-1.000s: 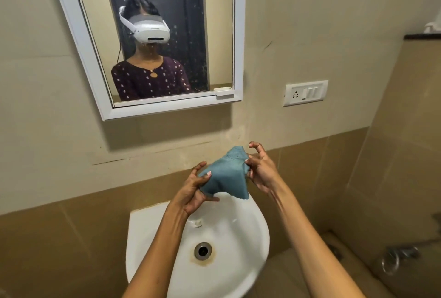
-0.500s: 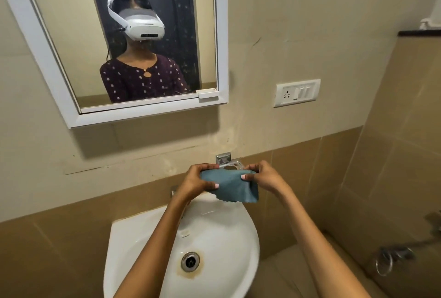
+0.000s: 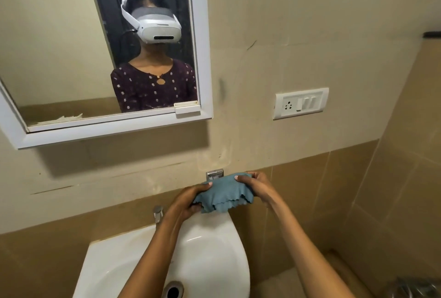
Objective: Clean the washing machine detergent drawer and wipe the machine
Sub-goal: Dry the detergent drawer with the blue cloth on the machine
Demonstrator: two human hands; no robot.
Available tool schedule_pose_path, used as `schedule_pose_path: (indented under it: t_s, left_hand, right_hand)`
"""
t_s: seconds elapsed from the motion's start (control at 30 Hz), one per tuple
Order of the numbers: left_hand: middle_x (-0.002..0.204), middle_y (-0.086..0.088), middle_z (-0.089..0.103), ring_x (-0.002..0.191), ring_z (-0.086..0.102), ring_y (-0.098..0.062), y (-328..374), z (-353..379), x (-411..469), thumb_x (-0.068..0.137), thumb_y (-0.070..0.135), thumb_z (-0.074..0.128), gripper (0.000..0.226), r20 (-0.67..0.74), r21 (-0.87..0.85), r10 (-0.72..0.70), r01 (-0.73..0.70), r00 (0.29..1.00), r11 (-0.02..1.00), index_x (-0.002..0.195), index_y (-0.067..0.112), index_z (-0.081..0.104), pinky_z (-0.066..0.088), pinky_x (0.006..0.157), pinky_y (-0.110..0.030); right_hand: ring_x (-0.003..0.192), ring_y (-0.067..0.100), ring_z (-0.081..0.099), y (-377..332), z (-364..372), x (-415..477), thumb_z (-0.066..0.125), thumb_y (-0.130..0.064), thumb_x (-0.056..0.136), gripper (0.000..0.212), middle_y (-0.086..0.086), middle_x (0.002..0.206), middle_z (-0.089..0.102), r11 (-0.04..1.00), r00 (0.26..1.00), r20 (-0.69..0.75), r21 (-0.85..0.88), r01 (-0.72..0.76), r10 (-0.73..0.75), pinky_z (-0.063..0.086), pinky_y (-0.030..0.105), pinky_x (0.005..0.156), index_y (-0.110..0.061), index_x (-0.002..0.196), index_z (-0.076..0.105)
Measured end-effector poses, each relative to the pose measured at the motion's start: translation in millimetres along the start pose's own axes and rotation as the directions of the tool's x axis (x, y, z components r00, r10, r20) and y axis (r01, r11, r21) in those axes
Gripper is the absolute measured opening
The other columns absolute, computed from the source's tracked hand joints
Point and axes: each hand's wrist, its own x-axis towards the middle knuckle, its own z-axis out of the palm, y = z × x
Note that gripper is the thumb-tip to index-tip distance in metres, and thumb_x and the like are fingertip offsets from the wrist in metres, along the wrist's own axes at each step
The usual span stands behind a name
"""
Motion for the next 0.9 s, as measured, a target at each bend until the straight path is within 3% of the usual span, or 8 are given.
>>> schedule_pose_path:
  t_s: [0.13, 0.2, 0.3, 0.33, 0.4, 0.57, 0.67, 0.9]
  left_hand:
    - [0.071, -0.01, 0.07, 0.062, 0.065, -0.021, 0, 2, 34, 0.086, 0.011, 0.064, 0.026, -0.092, -0.069, -0.041, 0.035, 0.995, 0.997, 0.109, -0.002, 0.063, 0.055, 0.051, -0.027]
    - [0.068, -0.014, 0.069, 0.054, 0.067, -0.02, 3, 4, 46, 0.084, -0.002, 0.063, 0.017, -0.133, -0.047, -0.018, 0.012, 0.991, 0.999, 0.1, -0.006, 0.062, 0.055, 0.046, -0.028]
    - [0.085, -0.025, 0.069, 0.067, 0.067, -0.026, 5, 3, 71, 0.078, -0.01, 0.065, 0.01, -0.318, 0.171, 0.089, -0.035, 0.944, 0.985, 0.076, -0.002, 0.059, 0.059, 0.065, -0.037]
    - [0.097, -0.026, 0.068, 0.077, 0.065, -0.027, 4, 3, 79, 0.075, -0.007, 0.068, 0.011, -0.369, 0.252, 0.135, -0.04, 0.92, 0.967, 0.078, 0.0, 0.059, 0.057, 0.074, -0.039]
    - [0.106, -0.023, 0.065, 0.088, 0.063, -0.029, 3, 5, 87, 0.074, -0.003, 0.071, 0.017, -0.432, 0.356, 0.204, -0.042, 0.879, 0.934, 0.087, 0.0, 0.06, 0.051, 0.076, -0.034]
    - [0.108, -0.022, 0.064, 0.101, 0.061, -0.033, -6, 12, 98, 0.075, 0.001, 0.072, 0.016, -0.453, 0.539, 0.315, -0.026, 0.834, 0.842, 0.08, 0.006, 0.058, 0.042, 0.072, -0.027]
    - [0.113, -0.019, 0.063, 0.105, 0.059, -0.031, -11, 14, 106, 0.075, 0.005, 0.074, 0.038, -0.467, 0.574, 0.317, 0.011, 0.826, 0.819, 0.108, -0.003, 0.057, 0.041, 0.074, -0.025]
    - [0.112, -0.019, 0.057, 0.103, 0.057, -0.031, -23, 15, 118, 0.074, 0.017, 0.077, 0.059, -0.472, 0.735, 0.402, 0.098, 0.785, 0.671, 0.119, 0.001, 0.043, 0.049, 0.084, -0.037]
  right_hand:
    - [0.056, 0.005, 0.064, 12, 0, 41, 0.066, -0.008, 0.084, 0.004, 0.003, 0.072, 0.067, 0.998, 1.0, -0.002, -0.054, 0.009, -0.009, 0.05, 0.016, 0.053, -0.005, 0.083, 0.066]
    - [0.073, 0.015, 0.065, 21, 1, 64, 0.068, -0.01, 0.083, 0.01, 0.008, 0.083, 0.068, 0.993, 0.999, -0.03, -0.117, 0.023, -0.026, 0.054, 0.025, 0.066, -0.003, 0.09, 0.066]
    - [0.089, 0.023, 0.063, 34, 4, 91, 0.072, -0.013, 0.08, 0.012, 0.008, 0.091, 0.066, 0.978, 0.999, -0.044, -0.206, 0.012, -0.021, 0.052, 0.037, 0.083, -0.009, 0.089, 0.065]
    - [0.092, 0.023, 0.063, 38, 6, 98, 0.072, -0.013, 0.08, 0.014, 0.008, 0.094, 0.066, 0.975, 0.999, -0.04, -0.221, 0.004, -0.013, 0.052, 0.037, 0.086, -0.01, 0.091, 0.065]
    - [0.097, 0.023, 0.061, 44, 10, 108, 0.071, -0.012, 0.08, 0.024, 0.006, 0.099, 0.063, 0.969, 0.999, -0.042, -0.245, -0.018, 0.008, 0.051, 0.036, 0.09, -0.006, 0.103, 0.065]
    - [0.092, 0.019, 0.055, 51, 18, 123, 0.073, -0.006, 0.077, 0.036, 0.005, 0.1, 0.059, 0.937, 0.989, -0.144, -0.347, -0.033, -0.019, 0.045, 0.023, 0.079, -0.004, 0.111, 0.06]
    - [0.09, 0.016, 0.054, 55, 21, 127, 0.074, -0.006, 0.076, 0.037, 0.005, 0.103, 0.06, 0.922, 0.981, -0.191, -0.384, -0.046, -0.031, 0.042, 0.019, 0.074, -0.006, 0.11, 0.058]
    - [0.106, 0.022, 0.054, 65, 30, 128, 0.071, -0.008, 0.08, 0.043, 0.009, 0.117, 0.056, 0.754, 0.97, -0.197, -0.656, -0.023, -0.143, 0.044, 0.022, 0.082, -0.012, 0.119, 0.053]
